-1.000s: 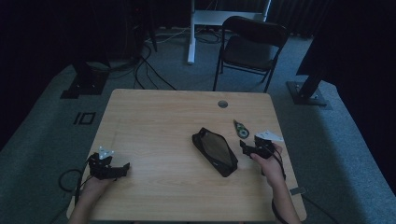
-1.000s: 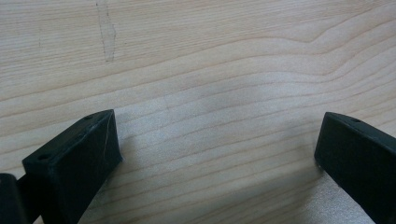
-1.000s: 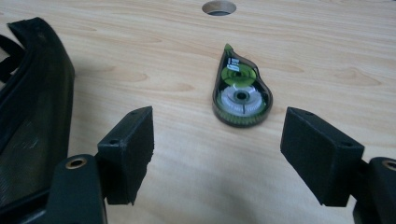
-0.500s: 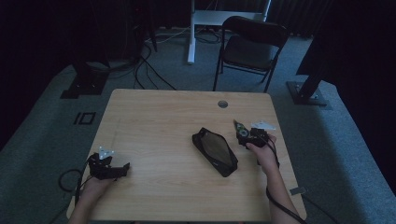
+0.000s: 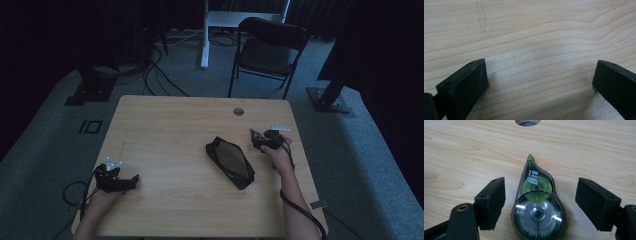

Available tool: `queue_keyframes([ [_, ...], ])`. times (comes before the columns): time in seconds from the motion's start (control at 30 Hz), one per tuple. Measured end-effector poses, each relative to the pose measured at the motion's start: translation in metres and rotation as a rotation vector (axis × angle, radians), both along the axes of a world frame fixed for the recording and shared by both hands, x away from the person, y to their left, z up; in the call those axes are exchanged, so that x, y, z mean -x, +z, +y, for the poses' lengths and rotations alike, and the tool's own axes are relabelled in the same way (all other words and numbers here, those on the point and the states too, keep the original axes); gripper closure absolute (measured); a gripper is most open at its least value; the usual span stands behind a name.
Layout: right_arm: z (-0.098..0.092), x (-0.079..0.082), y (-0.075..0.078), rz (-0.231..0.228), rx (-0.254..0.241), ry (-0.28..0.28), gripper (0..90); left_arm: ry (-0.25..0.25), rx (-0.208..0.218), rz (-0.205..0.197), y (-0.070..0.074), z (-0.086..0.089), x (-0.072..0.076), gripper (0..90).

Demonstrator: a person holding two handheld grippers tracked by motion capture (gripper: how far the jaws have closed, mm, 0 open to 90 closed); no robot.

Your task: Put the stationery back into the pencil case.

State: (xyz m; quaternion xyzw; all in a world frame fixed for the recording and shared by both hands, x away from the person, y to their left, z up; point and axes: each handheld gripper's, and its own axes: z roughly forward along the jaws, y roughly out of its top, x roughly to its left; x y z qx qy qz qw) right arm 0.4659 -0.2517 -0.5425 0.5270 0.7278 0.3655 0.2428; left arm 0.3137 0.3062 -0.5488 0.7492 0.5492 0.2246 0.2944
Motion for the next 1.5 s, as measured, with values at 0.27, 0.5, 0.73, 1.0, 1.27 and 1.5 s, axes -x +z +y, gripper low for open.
queue_keyframes([
  [0.27,0.003,-0.010,-0.005,0.019,0.008,-0.012,30.1,0.000,0.000,0.000,0.000,0.000,0.000,0.2],
  [0.5,0.006,-0.015,-0.006,0.051,0.037,0.001,32.3,0.000,0.000,0.000,0.000,0.000,0.000,0.2],
  [0.73,0.007,-0.013,-0.006,0.039,0.043,0.020,43.4,0.000,0.000,0.000,0.000,0.000,0.000,0.2],
  [1.0,0.011,-0.009,0.002,0.077,0.068,0.009,49.3,0.000,0.000,0.000,0.000,0.000,0.000,0.2],
  [1.27,0.005,0.001,0.018,0.071,0.052,-0.009,49.6,0.000,0.000,0.000,0.000,0.000,0.000,0.2],
  [1.5,0.005,0.014,0.039,0.054,0.027,0.008,49.7,0.000,0.000,0.000,0.000,0.000,0.000,0.2],
])
